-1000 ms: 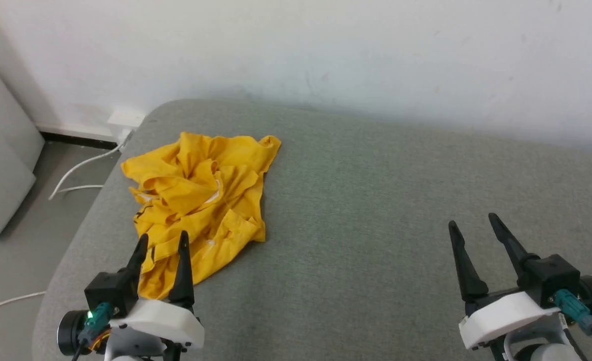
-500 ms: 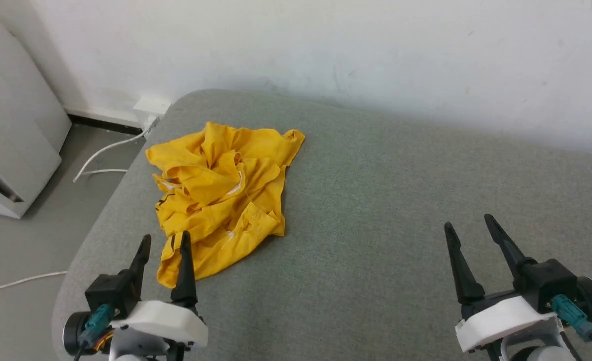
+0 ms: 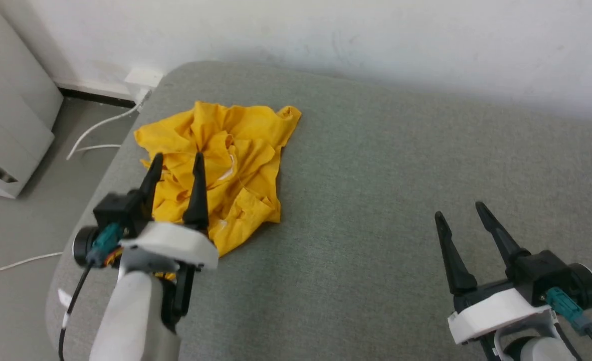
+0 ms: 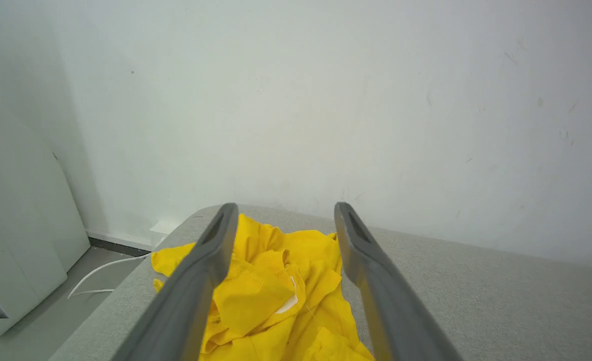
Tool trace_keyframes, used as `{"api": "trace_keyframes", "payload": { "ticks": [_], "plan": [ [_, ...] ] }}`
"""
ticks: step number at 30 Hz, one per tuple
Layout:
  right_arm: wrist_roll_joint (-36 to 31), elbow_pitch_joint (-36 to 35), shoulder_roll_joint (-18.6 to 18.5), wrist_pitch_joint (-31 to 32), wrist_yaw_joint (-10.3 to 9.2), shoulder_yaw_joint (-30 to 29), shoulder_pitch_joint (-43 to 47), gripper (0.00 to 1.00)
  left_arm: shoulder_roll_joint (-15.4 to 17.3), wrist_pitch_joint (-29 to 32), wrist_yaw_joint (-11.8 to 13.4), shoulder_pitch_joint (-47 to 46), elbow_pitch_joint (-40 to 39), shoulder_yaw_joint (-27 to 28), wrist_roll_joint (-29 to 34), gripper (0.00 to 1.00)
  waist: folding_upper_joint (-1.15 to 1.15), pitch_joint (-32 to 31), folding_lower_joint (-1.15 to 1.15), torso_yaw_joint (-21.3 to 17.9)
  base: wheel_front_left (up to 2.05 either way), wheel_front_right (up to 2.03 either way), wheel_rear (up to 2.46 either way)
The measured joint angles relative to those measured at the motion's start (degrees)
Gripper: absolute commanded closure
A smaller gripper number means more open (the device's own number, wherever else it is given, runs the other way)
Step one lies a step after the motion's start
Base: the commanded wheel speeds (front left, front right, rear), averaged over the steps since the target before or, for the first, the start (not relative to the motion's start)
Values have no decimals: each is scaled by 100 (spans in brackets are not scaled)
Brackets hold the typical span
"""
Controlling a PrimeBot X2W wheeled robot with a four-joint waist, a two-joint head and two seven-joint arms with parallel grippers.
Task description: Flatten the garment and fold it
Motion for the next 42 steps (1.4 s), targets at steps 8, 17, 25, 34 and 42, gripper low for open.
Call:
{"api": "trace_keyframes", "payload": {
  "ticks": [8,17,25,34,42],
  "plan": [
    [64,-15,-31,-26,0,83,-179,0,220,691,-146,-1170,1584,-88,-154,0,0,334,0,-237,0,0,0],
    [244,90,-86,-176,0,190,-385,0,592,2197,-146,-1936,3343,-89,-456,0,0,707,0,-581,0,0,0],
    [333,163,-144,-310,0,269,-528,0,821,3299,-146,-2663,4258,-213,-606,56,0,1018,-1,-740,0,0,0],
    [423,294,-158,-456,0,364,-648,0,937,3534,-198,-3169,4765,-450,-659,100,0,1070,0,-694,0,0,0],
    [478,425,-76,-611,-1,219,-611,0,1188,1985,-85,-3399,4665,-591,-599,100,-1,762,0,-590,0,0,0]
  ]
}}
